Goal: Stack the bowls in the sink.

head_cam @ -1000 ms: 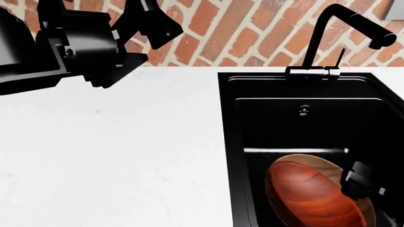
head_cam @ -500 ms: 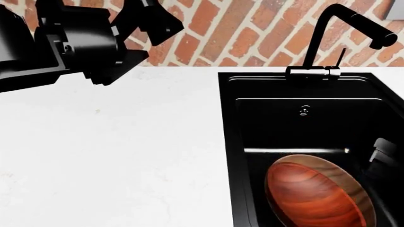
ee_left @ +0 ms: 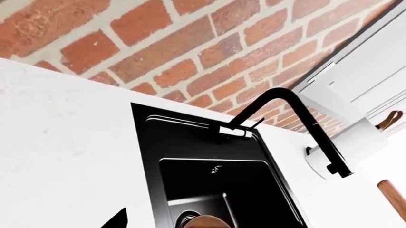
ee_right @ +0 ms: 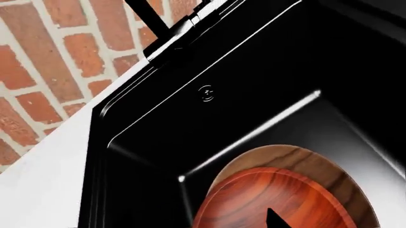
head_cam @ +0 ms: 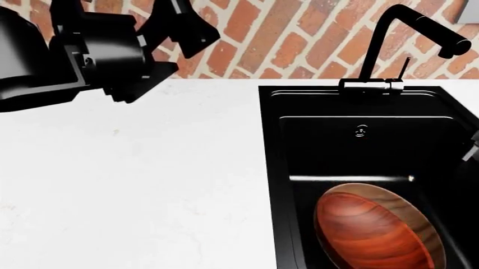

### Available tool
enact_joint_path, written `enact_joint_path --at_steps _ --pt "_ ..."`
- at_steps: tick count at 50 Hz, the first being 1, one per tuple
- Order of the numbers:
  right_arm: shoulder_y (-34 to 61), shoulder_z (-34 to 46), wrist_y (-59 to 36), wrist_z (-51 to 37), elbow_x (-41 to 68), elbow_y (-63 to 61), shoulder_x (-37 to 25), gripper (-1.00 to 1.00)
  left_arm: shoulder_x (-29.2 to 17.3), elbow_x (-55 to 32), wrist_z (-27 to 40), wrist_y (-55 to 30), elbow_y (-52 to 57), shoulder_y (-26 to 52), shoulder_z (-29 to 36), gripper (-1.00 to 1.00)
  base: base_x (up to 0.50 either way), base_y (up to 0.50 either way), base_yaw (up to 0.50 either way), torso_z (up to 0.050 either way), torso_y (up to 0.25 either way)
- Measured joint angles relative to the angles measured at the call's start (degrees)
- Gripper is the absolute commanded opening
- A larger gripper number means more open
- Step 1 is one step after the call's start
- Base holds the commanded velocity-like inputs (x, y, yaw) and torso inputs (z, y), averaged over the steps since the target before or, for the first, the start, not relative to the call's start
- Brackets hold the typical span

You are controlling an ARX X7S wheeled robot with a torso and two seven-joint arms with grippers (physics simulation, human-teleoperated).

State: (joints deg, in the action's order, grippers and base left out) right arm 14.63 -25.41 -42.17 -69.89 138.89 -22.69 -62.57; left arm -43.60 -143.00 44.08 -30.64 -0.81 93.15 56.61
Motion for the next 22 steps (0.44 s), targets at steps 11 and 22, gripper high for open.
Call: enact_joint_path --at_steps 11,22 --pt "-0.9 -4.7 3.1 -1.7 2.6 -3.6 2.3 1.00 0.7 0.5 -0.3 -0.4 -0.9 -0.1 0.4 1.00 0.00 0.00 0.00 0.000 0.000" --pt "1.6 -4.9 5.6 -2.7 6.4 -4.8 -1.3 1.00 1.6 1.2 -1.2 -1.1 -2.4 -0.2 0.8 1.00 0.00 0.00 0.00 0.000 0.000"
